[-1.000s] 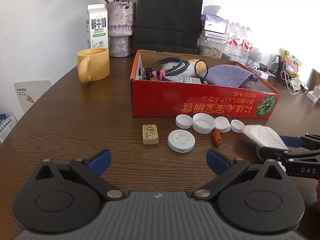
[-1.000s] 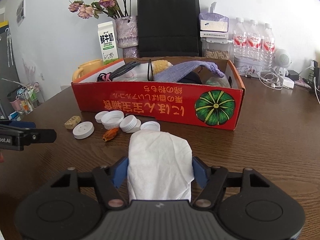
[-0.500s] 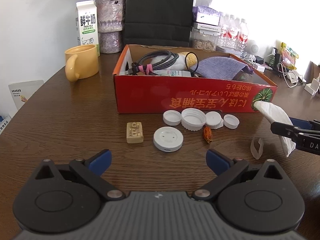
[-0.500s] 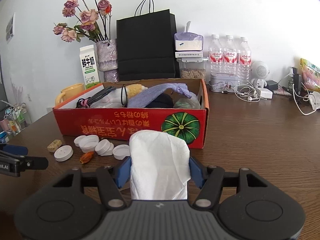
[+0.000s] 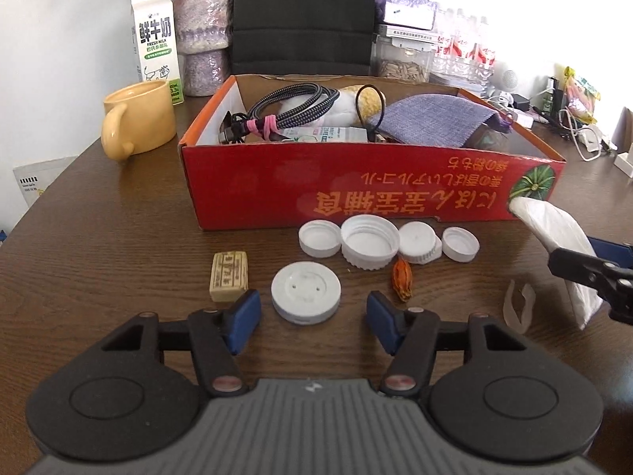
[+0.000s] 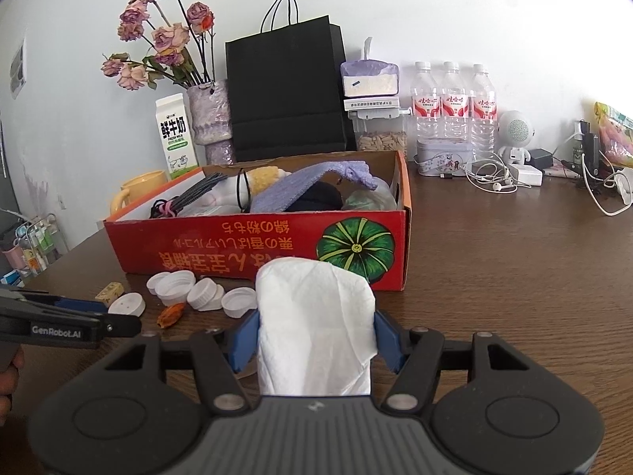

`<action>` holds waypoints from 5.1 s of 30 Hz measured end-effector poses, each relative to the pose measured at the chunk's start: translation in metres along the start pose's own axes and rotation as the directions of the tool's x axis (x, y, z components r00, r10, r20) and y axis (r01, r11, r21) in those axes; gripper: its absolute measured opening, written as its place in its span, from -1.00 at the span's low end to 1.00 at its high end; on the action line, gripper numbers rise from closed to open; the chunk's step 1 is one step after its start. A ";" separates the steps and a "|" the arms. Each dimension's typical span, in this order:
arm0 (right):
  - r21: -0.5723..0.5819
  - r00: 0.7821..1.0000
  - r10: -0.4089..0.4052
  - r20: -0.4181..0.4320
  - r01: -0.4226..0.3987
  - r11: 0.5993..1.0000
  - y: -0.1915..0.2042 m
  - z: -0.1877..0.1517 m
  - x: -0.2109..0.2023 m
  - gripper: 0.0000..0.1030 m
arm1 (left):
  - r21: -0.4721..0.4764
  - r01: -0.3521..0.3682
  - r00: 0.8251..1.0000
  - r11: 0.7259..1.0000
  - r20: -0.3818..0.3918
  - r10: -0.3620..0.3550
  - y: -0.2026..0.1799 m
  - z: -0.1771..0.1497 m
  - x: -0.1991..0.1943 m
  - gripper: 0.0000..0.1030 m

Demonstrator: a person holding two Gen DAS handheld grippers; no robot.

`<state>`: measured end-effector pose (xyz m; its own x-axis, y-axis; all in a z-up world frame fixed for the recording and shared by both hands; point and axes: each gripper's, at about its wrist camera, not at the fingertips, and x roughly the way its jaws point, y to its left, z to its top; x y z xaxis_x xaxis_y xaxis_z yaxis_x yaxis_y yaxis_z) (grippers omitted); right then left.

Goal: Organize objects
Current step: 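Grasp the white round cap with the left tool while the right tool holds the tissue, then carry the tissue and round cap into the box and release both, then move the right tool to the clear plastic clip and grasp it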

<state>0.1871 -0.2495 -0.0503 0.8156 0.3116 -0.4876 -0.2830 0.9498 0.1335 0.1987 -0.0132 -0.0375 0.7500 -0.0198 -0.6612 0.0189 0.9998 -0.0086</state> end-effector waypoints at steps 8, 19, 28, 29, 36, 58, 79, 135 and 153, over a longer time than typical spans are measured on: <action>0.005 1.000 0.008 -0.001 -0.008 1.000 0.000 0.000 0.000 0.19 | -0.008 -0.011 1.000 1.000 0.017 0.011 -0.005 0.004 0.000 -0.22; -0.013 1.000 -0.008 0.017 0.008 1.000 0.003 0.000 -0.002 0.19 | -0.029 -0.010 0.999 1.000 0.049 0.011 0.000 0.004 -0.013 -0.22; -0.050 0.999 -0.007 0.046 0.009 0.999 0.013 0.008 -0.008 0.19 | -0.033 0.004 0.995 0.999 0.097 -0.001 0.003 0.010 -0.028 -0.22; -0.056 0.999 -0.005 0.052 0.008 0.998 0.015 0.010 -0.009 0.19 | -0.032 0.007 0.995 0.999 0.105 -0.004 0.002 0.011 -0.030 -0.22; -0.095 0.995 0.003 0.096 0.006 0.995 0.025 0.029 -0.010 0.19 | -0.014 0.028 0.985 1.000 0.170 -0.025 -0.005 0.029 -0.038 -0.22; -0.165 0.981 0.017 0.192 0.016 0.986 0.049 0.108 0.054 0.19 | -0.011 0.065 0.947 0.998 0.317 -0.058 -0.022 0.111 -0.012 -0.22; -0.139 0.994 0.028 0.105 -0.013 0.990 0.020 0.117 0.121 0.19 | 0.019 0.064 0.957 0.998 0.281 -0.067 -0.016 0.139 0.058 -0.22; -0.175 0.995 -0.015 0.096 0.031 0.984 0.040 0.042 0.034 1.00 | -0.077 -0.025 0.948 0.997 0.316 0.049 0.022 0.021 -0.024 1.00; -0.150 0.996 0.003 -0.085 -0.016 0.988 0.035 0.000 0.010 1.00 | -0.074 -0.039 0.979 0.997 0.195 0.053 0.033 -0.013 -0.043 1.00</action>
<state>0.1851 -0.2133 -0.0507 0.7688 0.3110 -0.5588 -0.3688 0.9295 0.0100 0.1589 0.0202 -0.0192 0.8646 0.0325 -0.5015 -0.0593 0.9975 -0.0377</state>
